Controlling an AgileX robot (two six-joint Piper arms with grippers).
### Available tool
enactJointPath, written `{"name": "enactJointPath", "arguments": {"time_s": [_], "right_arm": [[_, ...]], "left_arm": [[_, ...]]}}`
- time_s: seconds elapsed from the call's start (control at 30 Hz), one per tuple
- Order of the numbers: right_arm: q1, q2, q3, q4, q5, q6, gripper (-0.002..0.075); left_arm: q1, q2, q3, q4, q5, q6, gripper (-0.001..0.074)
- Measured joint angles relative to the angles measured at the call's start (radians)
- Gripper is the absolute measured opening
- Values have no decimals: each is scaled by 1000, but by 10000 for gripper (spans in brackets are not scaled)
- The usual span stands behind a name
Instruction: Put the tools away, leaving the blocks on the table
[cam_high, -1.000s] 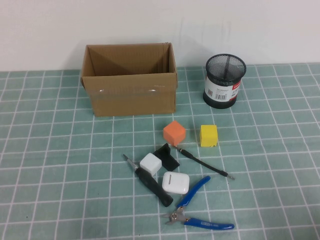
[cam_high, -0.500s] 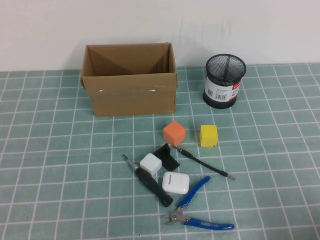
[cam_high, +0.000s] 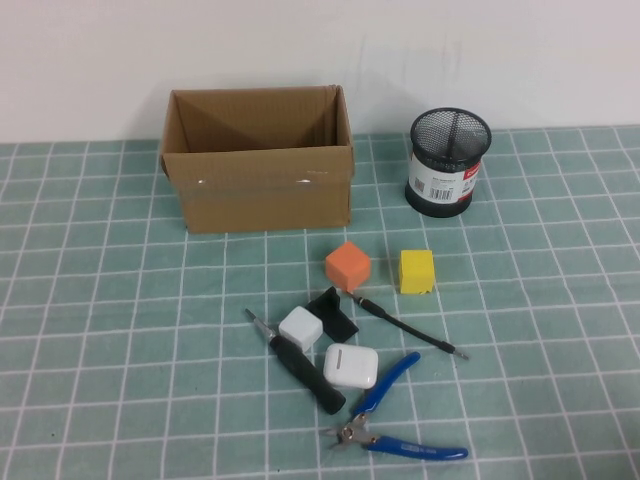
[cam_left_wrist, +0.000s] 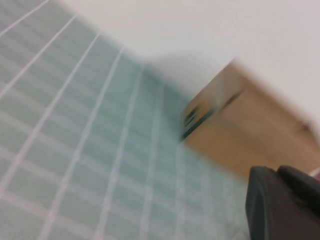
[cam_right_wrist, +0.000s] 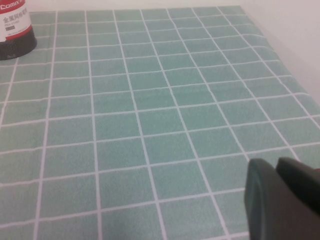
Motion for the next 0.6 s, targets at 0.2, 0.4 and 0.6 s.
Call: {"name": "enactJointPath", "arguments": {"time_s": [0.2,0.4,0.6], "right_arm": [[0,0,0,0,0,0,-8],[0,0,0,0,0,0,-8],[0,0,0,0,0,0,-8]], "left_arm": [[0,331,-306,-78,400,274,-4],[0,702,-499,-212,655,529,-4],[-16,967,-554,-380,686,721,-4]]}}
